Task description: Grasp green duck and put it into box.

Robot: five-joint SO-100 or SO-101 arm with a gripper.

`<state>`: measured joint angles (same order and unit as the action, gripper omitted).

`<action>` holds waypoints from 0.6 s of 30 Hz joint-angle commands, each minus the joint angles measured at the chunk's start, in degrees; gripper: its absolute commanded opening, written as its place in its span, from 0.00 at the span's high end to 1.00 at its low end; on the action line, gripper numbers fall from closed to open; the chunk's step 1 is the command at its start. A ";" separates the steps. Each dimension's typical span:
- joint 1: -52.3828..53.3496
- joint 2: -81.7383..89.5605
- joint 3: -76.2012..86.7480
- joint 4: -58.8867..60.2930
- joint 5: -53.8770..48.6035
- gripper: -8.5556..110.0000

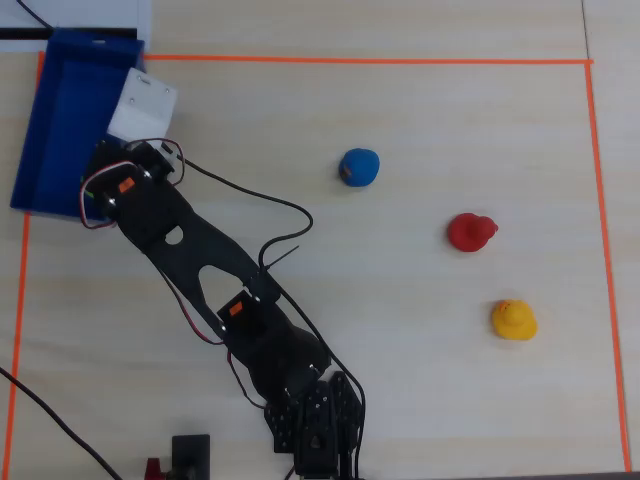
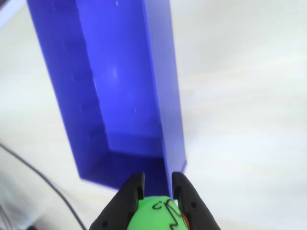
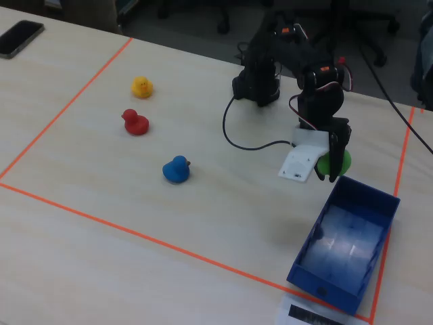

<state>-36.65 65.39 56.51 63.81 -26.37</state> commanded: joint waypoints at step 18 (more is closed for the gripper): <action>-7.12 -21.36 -35.24 -0.88 5.10 0.86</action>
<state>-42.98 43.59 26.63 64.42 -21.36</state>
